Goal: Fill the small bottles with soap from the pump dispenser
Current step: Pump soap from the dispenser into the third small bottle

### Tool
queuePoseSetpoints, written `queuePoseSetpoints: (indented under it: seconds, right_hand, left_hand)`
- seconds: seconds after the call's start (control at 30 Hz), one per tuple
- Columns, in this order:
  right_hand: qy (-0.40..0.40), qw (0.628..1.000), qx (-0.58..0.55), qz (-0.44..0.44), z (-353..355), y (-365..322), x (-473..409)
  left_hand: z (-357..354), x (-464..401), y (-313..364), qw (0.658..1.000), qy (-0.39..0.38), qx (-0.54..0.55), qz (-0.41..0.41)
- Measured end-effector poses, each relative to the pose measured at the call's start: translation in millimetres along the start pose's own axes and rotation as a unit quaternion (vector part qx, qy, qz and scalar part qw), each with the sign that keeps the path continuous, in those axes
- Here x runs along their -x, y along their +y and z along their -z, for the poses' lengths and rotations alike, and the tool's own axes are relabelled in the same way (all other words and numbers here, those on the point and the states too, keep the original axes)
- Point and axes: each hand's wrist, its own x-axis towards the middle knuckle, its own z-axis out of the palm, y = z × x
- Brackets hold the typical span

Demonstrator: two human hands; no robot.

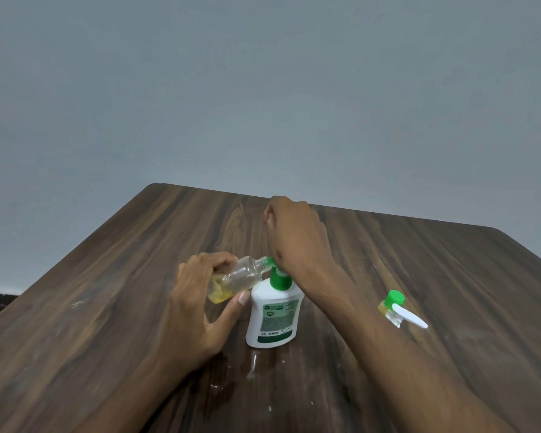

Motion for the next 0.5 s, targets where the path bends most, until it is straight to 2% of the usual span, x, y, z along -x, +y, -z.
queuePoseSetpoints:
  seconds: [0.5]
  right_hand:
    - [-0.003, 1.000, 0.003, 0.003, 0.3, -0.2, 0.1]
  left_hand:
    - [1.1, -0.8, 2.6, 1.000, -0.003, -0.006, 0.004]
